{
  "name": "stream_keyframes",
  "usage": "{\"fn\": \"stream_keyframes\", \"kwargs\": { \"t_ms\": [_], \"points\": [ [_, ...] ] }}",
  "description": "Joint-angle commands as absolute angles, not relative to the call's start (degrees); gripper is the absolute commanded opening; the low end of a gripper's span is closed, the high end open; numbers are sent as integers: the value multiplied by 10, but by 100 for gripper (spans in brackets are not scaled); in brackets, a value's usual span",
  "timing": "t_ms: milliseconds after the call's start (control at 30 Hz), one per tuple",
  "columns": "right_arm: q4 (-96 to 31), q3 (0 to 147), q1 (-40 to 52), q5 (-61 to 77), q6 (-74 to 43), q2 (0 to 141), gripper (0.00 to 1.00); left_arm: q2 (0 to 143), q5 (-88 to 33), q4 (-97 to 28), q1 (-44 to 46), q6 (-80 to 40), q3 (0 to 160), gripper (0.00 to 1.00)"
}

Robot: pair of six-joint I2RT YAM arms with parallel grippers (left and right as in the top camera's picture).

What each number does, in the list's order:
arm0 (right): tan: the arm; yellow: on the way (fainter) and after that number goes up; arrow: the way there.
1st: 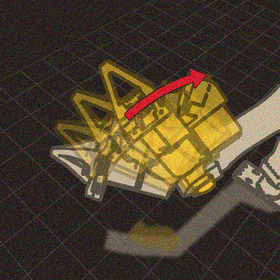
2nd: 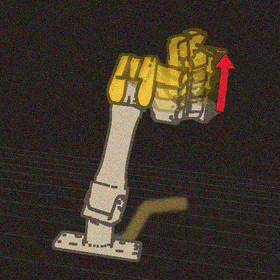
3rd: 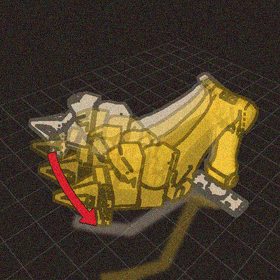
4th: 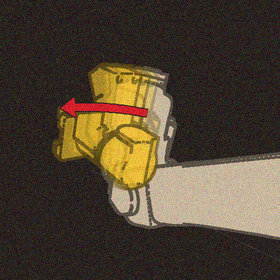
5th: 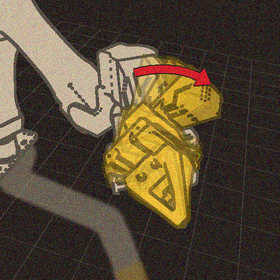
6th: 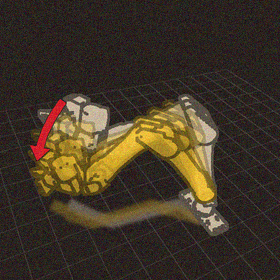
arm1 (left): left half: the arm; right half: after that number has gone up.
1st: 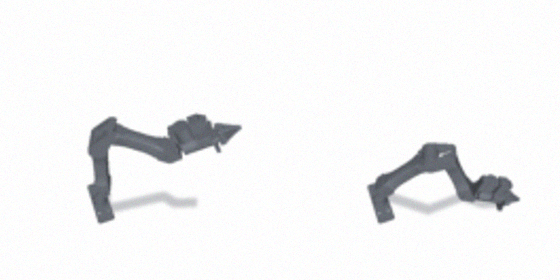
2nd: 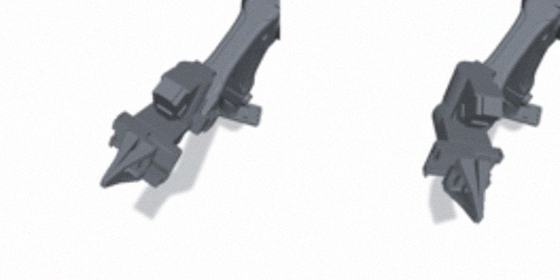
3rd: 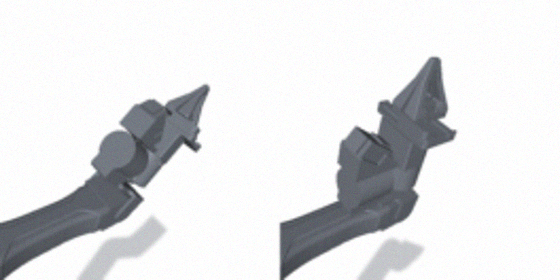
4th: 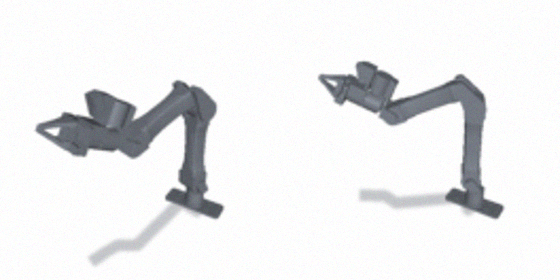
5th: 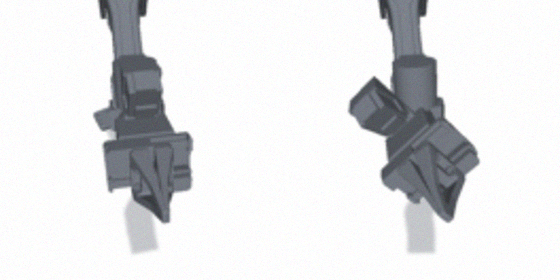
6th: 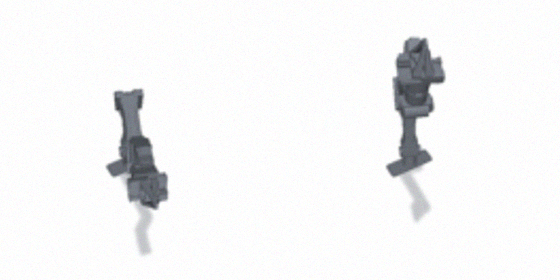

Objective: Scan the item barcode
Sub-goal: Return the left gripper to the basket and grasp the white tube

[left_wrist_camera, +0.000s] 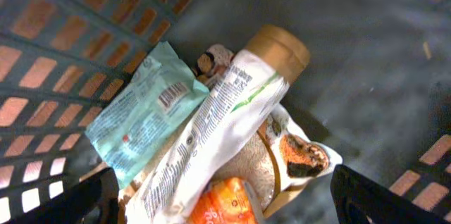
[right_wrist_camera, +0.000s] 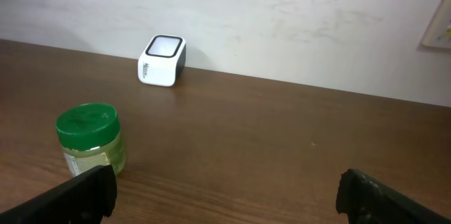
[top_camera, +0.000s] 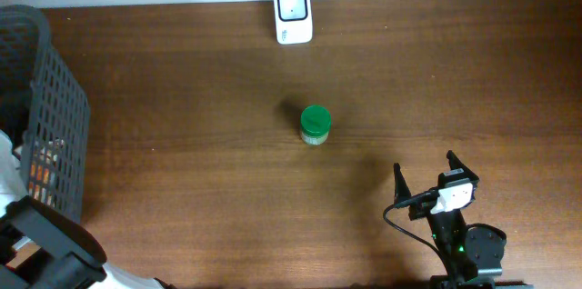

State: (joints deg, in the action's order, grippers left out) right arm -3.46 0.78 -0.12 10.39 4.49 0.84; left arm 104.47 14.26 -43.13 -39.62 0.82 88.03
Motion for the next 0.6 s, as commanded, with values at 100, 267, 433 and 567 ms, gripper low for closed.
{"fn": "stream_keyframes", "kwargs": {
  "t_ms": [100, 267, 433, 567],
  "points": [
    [-37, 3, 0, 103, 41, 4, 98, 1043, 148, -383, -400, 53, 829, 95],
    [-37, 3, 0, 103, 41, 4, 98, 1043, 148, -390, -400, 70, 821, 87],
    [-37, 3, 0, 103, 41, 4, 98, 1043, 148, -393, -400, 69, 821, 86],
    [-37, 3, 0, 103, 41, 4, 98, 1043, 148, -393, -400, 67, 821, 87]
  ]
}}
